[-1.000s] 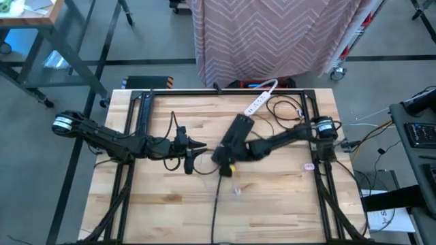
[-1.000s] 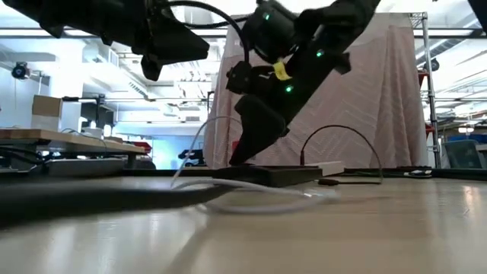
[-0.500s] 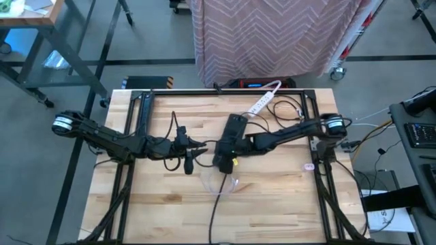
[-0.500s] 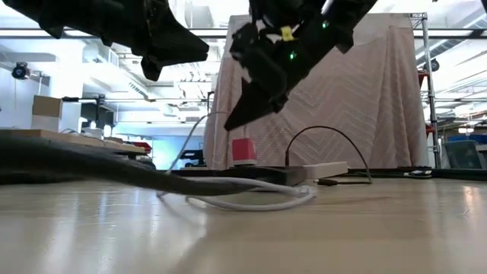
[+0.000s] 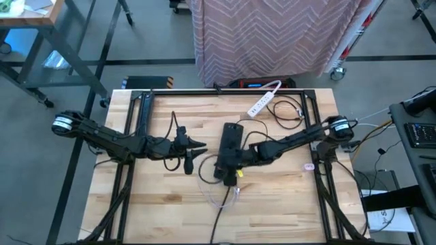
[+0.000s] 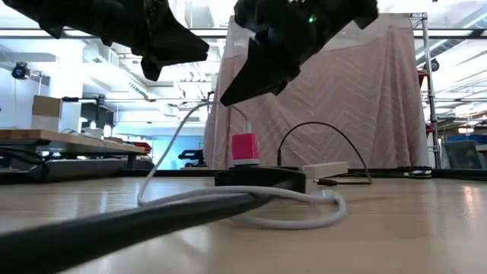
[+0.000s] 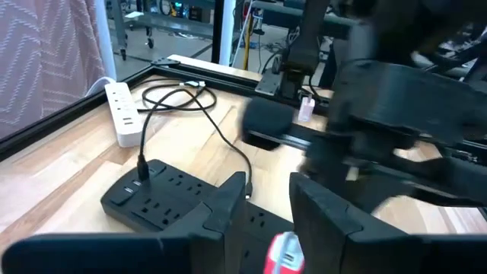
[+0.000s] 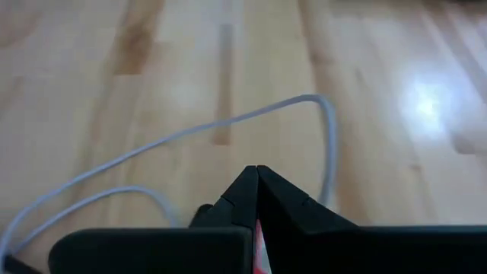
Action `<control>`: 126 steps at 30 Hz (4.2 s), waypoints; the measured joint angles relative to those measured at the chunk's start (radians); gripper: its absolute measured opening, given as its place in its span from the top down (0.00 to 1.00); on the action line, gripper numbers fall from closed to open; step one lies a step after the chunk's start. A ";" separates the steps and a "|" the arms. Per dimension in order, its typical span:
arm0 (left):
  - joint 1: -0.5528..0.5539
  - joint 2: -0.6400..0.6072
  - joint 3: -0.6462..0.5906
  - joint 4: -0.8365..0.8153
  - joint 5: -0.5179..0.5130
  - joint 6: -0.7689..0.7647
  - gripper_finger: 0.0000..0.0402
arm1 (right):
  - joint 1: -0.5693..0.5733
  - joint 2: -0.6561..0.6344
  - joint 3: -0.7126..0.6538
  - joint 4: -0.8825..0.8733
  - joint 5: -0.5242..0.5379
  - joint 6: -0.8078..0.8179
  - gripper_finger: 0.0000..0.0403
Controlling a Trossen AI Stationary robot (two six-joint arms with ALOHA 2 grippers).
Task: Insert USB
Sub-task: Insert the pink charger adapter into the white outlet extension
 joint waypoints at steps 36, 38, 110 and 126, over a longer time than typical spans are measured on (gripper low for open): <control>0.000 -0.001 0.000 -0.005 0.024 -0.018 0.79 | 0.321 -0.142 -0.099 -0.656 -0.018 0.627 1.00; 0.000 -0.001 0.000 -0.005 0.046 -0.006 0.79 | 0.320 -0.188 -0.094 -0.787 0.023 0.670 1.00; -0.002 -0.005 0.000 0.001 0.144 0.073 0.71 | 0.083 -0.104 -0.237 -1.279 -0.363 0.353 0.75; -0.141 0.107 0.001 0.468 0.322 0.438 0.61 | 0.291 -0.356 -0.050 -0.463 0.011 0.316 0.75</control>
